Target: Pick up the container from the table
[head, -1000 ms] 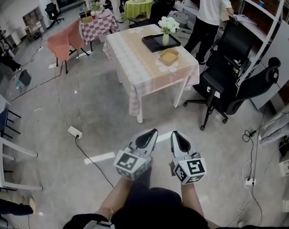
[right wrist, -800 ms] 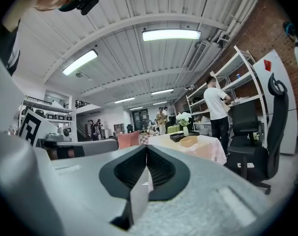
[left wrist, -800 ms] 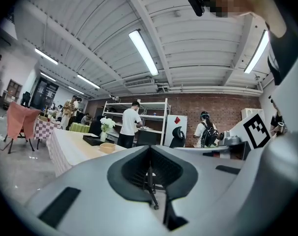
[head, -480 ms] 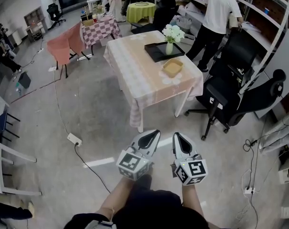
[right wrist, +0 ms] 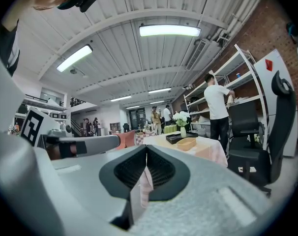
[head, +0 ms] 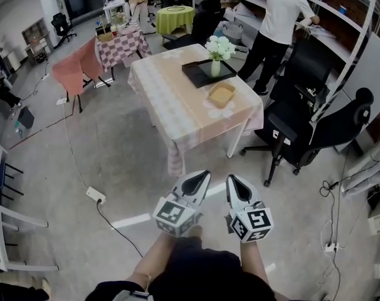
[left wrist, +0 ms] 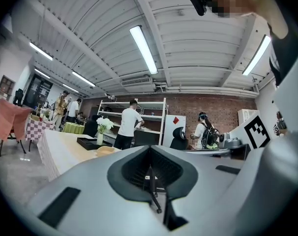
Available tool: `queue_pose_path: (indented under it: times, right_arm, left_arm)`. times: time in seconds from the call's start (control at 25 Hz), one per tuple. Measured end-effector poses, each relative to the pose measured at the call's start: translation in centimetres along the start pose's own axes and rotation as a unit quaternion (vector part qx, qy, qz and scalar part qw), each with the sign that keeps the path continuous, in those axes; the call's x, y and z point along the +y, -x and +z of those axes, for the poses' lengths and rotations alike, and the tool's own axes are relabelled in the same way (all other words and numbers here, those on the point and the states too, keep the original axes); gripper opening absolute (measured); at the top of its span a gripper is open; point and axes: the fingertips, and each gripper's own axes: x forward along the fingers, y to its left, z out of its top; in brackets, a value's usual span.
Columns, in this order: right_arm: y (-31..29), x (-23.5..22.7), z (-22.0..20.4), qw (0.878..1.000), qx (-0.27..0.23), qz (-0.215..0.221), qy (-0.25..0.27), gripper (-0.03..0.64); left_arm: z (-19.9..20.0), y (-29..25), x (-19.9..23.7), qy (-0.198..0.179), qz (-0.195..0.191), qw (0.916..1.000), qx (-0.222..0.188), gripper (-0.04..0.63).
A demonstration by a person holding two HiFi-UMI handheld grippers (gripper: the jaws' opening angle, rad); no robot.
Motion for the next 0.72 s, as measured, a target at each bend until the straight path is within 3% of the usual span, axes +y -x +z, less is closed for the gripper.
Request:
queue_pose_path:
  times: [0.72]
  right_arm:
    - [-5.4, -1.7, -1.3, 1.0, 0.014, -0.01, -0.011, 0.005]
  left_arm:
    - [-0.9, -3.2, 5.1, 0.001, -0.008, 0.9999, 0.015, 0.012]
